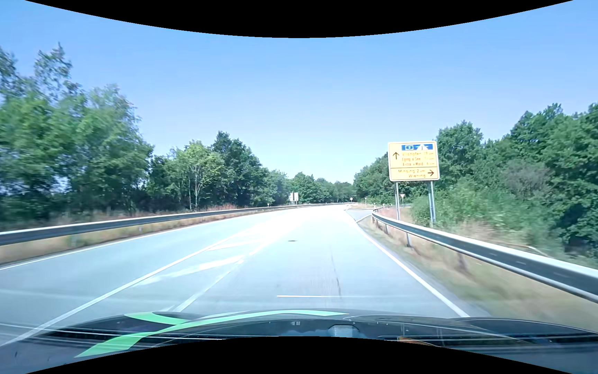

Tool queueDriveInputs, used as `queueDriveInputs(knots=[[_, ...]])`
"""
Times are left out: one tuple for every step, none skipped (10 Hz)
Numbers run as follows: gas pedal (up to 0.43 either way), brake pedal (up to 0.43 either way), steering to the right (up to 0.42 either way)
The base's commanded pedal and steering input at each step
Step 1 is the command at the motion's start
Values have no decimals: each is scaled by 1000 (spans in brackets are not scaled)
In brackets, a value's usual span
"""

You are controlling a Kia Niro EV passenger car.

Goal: Follow the waypoints while adhering to traffic rules and regulations

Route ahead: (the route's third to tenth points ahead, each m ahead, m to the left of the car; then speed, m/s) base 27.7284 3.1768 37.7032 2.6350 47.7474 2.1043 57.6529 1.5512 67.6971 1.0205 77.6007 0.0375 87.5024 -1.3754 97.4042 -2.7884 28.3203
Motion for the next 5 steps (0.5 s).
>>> queueDriveInputs(knots=[[378, 0, 10], [378, 0, 10], [378, 0, 10], [378, 0, 8], [370, 0, 7]])
